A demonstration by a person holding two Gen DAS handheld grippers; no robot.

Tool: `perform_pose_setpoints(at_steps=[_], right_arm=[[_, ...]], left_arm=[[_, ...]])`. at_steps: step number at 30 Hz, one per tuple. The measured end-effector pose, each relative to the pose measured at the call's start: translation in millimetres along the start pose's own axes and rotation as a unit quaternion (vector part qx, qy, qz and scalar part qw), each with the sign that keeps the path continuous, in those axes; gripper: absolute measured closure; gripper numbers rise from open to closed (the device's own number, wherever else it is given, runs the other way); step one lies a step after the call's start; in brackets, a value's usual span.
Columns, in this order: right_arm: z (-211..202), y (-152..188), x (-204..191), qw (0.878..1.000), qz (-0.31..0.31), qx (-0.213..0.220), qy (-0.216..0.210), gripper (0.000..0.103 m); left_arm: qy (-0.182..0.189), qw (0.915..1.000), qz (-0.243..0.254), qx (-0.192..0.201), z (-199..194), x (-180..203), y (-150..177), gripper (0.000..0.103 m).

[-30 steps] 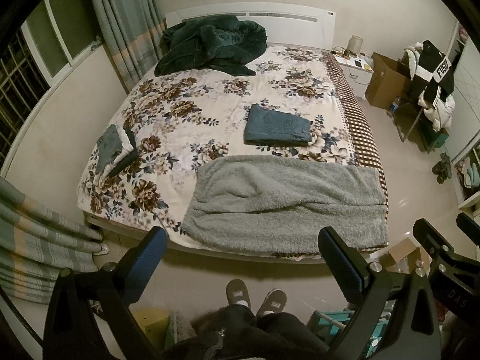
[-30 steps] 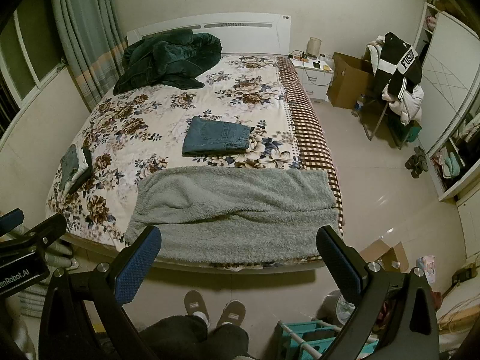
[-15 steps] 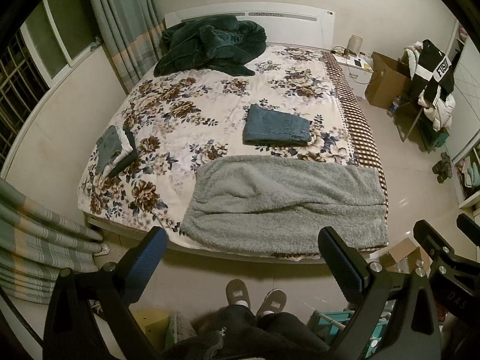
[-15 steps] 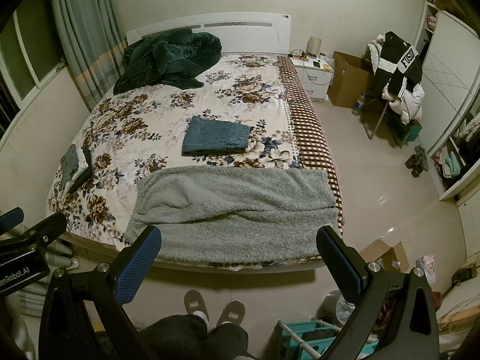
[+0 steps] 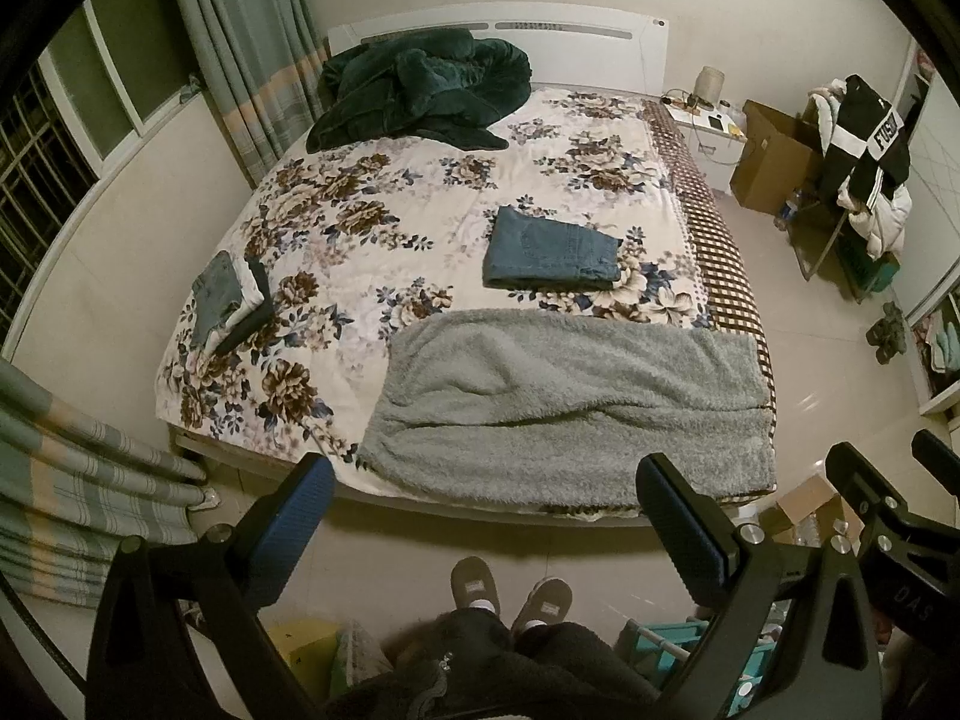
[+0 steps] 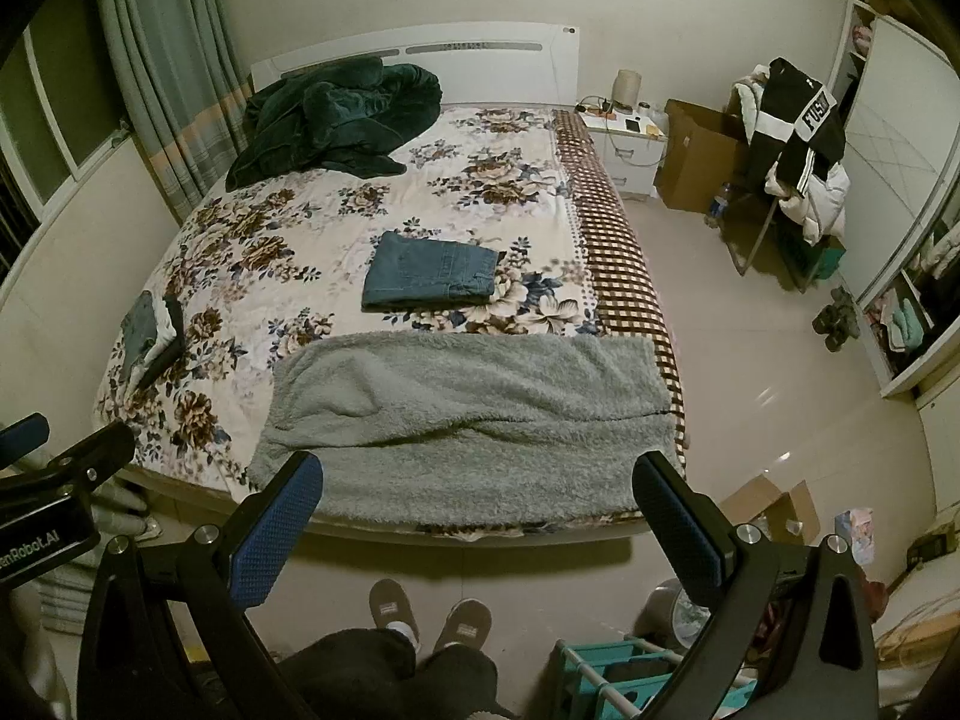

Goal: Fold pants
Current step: 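Lower both tools toward the grey fleece garment's edge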

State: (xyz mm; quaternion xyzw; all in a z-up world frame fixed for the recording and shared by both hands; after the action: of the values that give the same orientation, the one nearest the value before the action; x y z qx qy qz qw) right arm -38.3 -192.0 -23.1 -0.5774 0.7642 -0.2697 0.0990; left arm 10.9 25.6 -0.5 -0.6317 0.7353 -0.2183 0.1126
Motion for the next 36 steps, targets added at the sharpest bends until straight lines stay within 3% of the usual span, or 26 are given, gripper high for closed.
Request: perform_pose_setpoints(at_steps=[6,9,11,18,24,30,36], right_arm=[[11.9,1.6,-5.4,1.0,0.003,-0.01,-0.008,0.0],[31.7,2.9,-7.6,1.0,0.01,-0.021,-0.012,0.0],[67.1,0.2,10.1,0.999,0.017,-0.041,-0.026,0.0],[160.9,-16.3,-28.3,0.995,0.019,-0.086,-0.047,0.0],[274.0,-46.4,-94.6,0.988,0.014,-0.143,-0.056,0.0],[399.4,-76.1,-191.0,0.976,0.019,-0.211,-0.053,0.0],[536.2,-109.3,-321.2,0.946,0.047,-0.309,-0.089,0.0]], left_arm=[[-0.012,0.9999,-0.009,0.004,4.3,-4.5,-9.6,0.0],[-0.037,0.9988,-0.026,0.017,19.4,-14.9,-19.1,0.0],[-0.07,0.9961,-0.047,0.026,42.4,-36.9,-24.3,0.0],[-0.151,0.9851,-0.082,-0.009,131.2,-104.6,-36.4,0.0],[-0.182,0.9749,-0.11,-0.067,225.0,-165.6,-55.7,0.0],[-0.184,0.9663,-0.136,-0.119,324.7,-243.3,-82.6,0.0],[-0.161,0.9605,-0.163,-0.157,435.8,-323.0,-98.1,0.0]])
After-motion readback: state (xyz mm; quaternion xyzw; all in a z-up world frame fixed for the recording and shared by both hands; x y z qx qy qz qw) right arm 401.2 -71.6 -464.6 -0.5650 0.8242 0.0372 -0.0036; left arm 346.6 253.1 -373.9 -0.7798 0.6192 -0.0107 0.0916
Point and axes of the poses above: each gripper's, at about its wrist camera, not at the fingertips, and z roughly the way its jaws point, x to its right, y to its underside, the point moved 1 cm from there along z, roughly the way its jaws point, and after that the axes turned 11 degrees about y, right-handed, at the moved point
